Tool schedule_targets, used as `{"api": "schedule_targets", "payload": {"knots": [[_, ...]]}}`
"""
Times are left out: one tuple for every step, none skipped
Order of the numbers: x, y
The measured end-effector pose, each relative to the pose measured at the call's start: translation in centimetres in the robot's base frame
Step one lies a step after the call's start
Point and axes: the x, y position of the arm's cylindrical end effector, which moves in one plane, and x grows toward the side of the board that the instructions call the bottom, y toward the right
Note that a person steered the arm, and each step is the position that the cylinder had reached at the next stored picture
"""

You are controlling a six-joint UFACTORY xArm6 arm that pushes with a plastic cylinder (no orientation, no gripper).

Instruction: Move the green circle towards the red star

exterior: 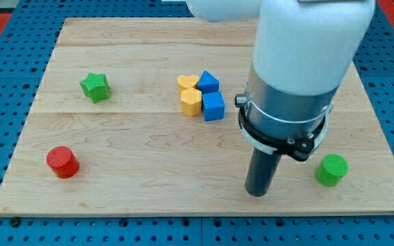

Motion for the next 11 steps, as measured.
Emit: {"api": "schedule_targets", "payload": {"knots": [[0.9, 2.6], [2.5, 9.8], [2.8, 11.8], [2.1, 11.6], [-0.2, 11.7], [-1.5, 11.7], [-2.6, 11.7], [-4.5, 11.7], [-6.8, 11.7], [-8.7, 11.7], [-9.9, 11.3]]}}
